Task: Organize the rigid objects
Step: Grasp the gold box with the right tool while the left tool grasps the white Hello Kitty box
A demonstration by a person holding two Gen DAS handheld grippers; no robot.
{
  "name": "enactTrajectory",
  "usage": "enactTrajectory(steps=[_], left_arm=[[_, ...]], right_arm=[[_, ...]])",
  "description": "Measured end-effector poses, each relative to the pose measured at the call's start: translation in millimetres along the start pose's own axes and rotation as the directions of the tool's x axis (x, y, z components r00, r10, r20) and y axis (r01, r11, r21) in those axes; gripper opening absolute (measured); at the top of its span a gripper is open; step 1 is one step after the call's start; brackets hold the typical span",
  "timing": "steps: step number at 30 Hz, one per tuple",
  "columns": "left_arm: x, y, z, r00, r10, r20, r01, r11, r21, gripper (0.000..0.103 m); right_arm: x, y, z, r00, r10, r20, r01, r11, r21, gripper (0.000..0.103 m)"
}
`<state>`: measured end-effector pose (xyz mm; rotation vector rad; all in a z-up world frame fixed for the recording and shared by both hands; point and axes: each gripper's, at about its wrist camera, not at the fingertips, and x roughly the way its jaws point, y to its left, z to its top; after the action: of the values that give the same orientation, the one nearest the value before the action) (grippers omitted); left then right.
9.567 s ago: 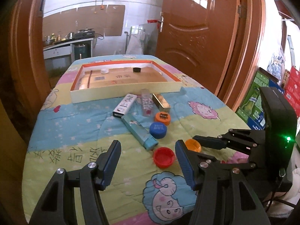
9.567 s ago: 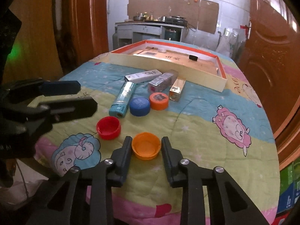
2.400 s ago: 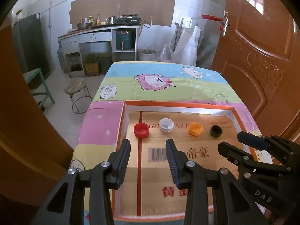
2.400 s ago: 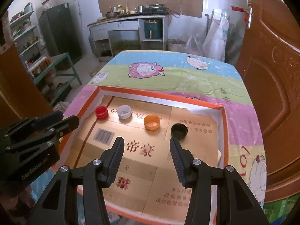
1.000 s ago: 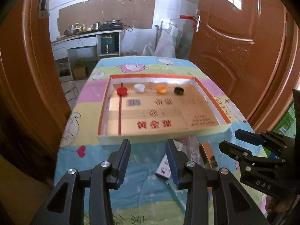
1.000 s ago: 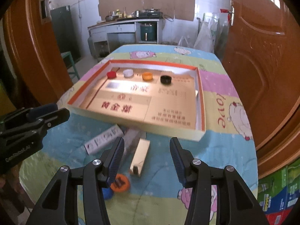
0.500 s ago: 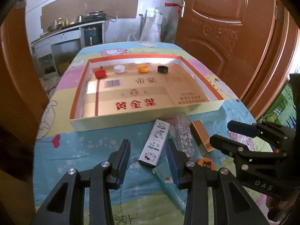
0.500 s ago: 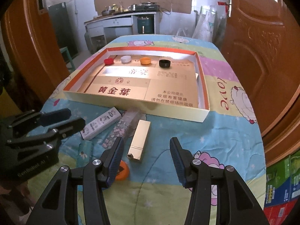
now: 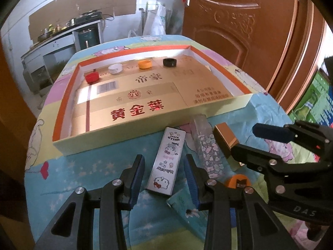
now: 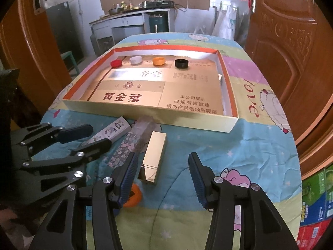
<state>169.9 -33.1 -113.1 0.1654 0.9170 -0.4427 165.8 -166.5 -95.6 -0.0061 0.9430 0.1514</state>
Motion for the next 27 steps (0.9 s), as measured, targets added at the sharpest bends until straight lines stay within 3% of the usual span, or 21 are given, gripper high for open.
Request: enactTrajectory(steps=[9, 10, 13, 19, 22, 24, 27], left_arm=[[9.3, 0.8, 0.6, 1.0, 0.005, 0.012, -0.006, 1.0, 0.013, 0.039], [8.1, 1.5, -0.1, 1.0, -0.001, 0.015, 0.001, 1.0, 0.01, 0.033], [5.2, 3.9, -2.1, 1.0, -0.005, 0.023, 0.005, 1.0, -0.005, 0.028], [-0.7, 16.4, -4.8, 0.999, -0.015, 0.034, 0.018, 0.996, -0.083, 0.027], [-5.7, 19.9, -6.7, 0.999, -0.014, 0.041, 0.018, 0.995, -0.1, 0.027], [-9.0, 21.2, -7.7, 0.999, -0.013, 0.048, 0.018, 0.994, -0.108, 0.027], [-13.6, 23.8, -7.8, 0.998, -0.013, 0.055, 0.019, 0.993, -0.12, 0.027]], right_arm=[[8.1, -3.3, 0.4, 1.0, 0.004, -0.014, -0.003, 1.0, 0.012, 0.052], [7.8, -3.0, -0.2, 1.0, 0.004, -0.014, -0.003, 1.0, 0.01, 0.052], [9.3, -0.6, -0.6, 1.0, 0.007, -0.016, -0.007, 1.0, 0.003, 0.052], [13.2, 7.5, -0.2, 1.0, 0.001, -0.024, -0.001, 1.0, -0.021, 0.052], [14.9, 10.7, 0.1, 1.0, -0.004, -0.024, 0.003, 0.999, -0.032, 0.041], [17.4, 12.8, -0.5, 0.999, -0.003, -0.035, 0.002, 0.999, -0.038, 0.027], [20.6, 10.3, -2.6, 0.999, 0.004, -0.05, -0.005, 1.0, -0.024, 0.019]])
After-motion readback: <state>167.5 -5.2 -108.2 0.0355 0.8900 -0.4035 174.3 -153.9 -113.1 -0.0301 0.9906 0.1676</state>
